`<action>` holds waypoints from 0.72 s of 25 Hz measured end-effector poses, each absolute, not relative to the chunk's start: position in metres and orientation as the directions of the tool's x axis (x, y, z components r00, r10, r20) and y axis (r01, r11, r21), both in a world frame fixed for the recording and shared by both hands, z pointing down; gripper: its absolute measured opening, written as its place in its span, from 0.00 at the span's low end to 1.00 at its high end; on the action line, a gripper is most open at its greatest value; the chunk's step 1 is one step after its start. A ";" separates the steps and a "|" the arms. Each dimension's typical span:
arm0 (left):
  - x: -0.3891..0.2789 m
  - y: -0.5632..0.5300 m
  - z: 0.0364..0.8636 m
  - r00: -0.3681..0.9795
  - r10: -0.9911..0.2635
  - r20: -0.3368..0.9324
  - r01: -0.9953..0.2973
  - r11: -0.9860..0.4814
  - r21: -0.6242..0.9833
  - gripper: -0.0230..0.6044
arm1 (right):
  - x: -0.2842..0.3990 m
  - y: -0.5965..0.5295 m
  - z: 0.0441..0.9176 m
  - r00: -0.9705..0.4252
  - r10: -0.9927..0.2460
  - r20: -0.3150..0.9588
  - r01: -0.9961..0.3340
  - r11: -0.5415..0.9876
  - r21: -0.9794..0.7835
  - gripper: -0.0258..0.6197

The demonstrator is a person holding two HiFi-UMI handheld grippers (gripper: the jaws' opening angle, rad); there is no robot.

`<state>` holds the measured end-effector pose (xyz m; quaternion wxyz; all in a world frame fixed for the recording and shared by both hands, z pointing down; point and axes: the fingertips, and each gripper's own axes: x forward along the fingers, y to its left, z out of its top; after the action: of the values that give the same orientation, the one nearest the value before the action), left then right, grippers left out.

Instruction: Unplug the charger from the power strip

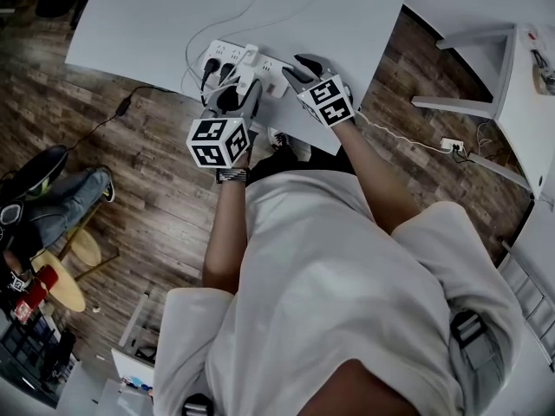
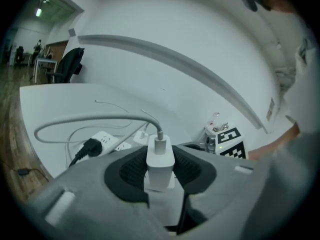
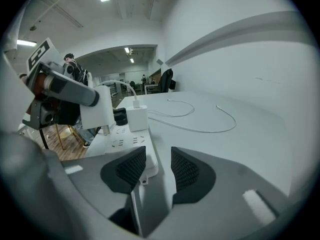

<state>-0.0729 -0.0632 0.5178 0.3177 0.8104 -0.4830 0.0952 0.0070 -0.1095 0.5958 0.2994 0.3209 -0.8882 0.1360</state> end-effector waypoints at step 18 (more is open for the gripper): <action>-0.071 -0.027 0.583 0.549 -0.625 0.555 -0.783 -0.151 0.604 0.27 | 0.008 -0.107 0.594 -0.593 -0.493 0.637 -0.681 0.729 -0.071 0.29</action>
<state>-0.0714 -0.0268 0.5828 0.4546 0.7535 -0.4670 0.0867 0.0081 -0.1068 0.5940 0.3031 0.3340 -0.8789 0.1553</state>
